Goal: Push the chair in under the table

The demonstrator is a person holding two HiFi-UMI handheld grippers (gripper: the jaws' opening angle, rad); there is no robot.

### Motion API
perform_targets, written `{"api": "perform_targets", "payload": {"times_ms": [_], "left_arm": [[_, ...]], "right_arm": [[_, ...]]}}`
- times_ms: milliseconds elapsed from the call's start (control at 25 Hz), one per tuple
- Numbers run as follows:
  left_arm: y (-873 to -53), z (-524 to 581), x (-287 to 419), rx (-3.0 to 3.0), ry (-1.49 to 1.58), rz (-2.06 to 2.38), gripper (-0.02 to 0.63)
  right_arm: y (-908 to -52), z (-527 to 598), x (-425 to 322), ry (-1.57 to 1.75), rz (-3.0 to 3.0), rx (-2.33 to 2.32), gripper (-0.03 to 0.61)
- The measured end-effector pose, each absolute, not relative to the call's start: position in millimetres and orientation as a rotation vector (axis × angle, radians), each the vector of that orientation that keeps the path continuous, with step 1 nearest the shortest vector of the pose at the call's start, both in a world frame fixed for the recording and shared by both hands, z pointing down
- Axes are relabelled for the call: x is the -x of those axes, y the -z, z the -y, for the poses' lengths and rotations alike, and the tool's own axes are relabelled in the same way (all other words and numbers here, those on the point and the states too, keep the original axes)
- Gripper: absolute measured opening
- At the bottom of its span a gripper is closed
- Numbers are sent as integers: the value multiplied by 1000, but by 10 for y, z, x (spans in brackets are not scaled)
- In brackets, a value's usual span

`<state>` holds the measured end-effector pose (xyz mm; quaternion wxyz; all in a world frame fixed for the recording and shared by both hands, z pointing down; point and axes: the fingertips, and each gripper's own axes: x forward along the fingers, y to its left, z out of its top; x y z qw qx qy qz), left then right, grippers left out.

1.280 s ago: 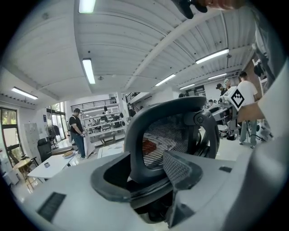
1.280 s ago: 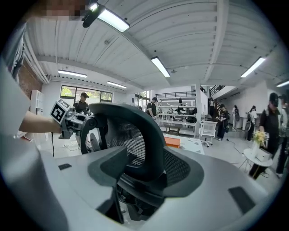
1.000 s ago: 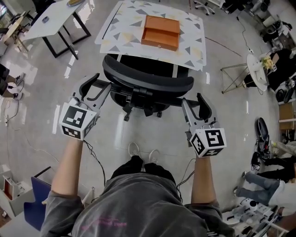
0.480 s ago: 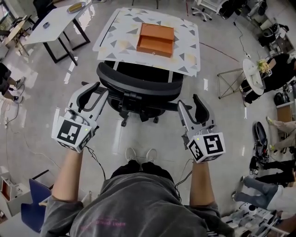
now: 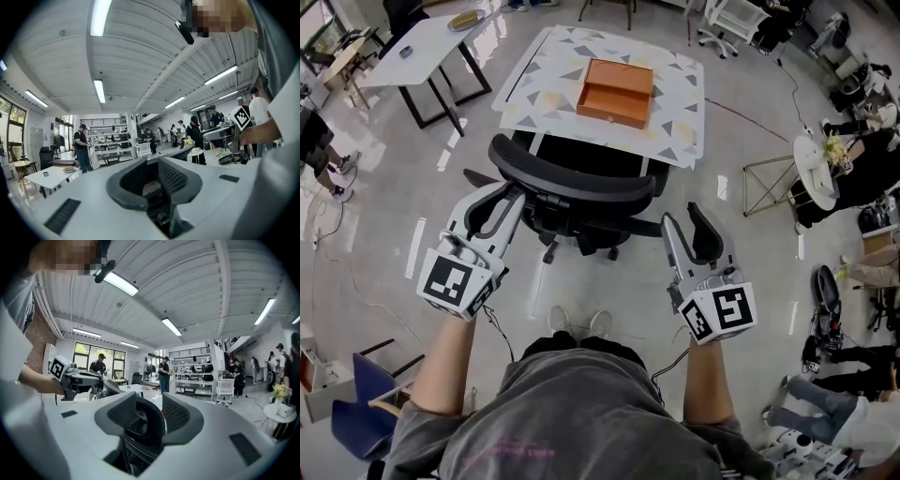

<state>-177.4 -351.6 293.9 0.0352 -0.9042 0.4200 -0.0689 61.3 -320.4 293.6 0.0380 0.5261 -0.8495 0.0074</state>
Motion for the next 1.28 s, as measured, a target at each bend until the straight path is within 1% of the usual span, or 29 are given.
{"api": "perform_targets", "payload": {"times_ms": [80,160,280,320,920,1040,1280], "left_arm": [[-2952,3471,1714,2783,207,-1297,66],[-2955,3424,1658,2788,206,-1296,51],[-2943,3369,1593,2789,207,-1297,40],[-2939,3357,1577,2788,206,-1299,37],[-3082,3292,1431,2773,235,-1353,8],[-3079,3298,1405,2771,230,-1360,2],[-3063,3294,1360,2769,218,-1365,2]], "right_arm": [[-2942,3178,-631,-26,2618,-1605,161],[-2951,3145,-647,-33,2630,-1594,113],[-2959,3109,-678,-41,2646,-1582,63],[-2960,3104,-691,-43,2650,-1579,57],[-3083,3080,-875,-79,2666,-1537,20],[-3119,3095,-873,-88,2669,-1523,5],[-3166,3118,-852,-103,2679,-1494,5]]}}
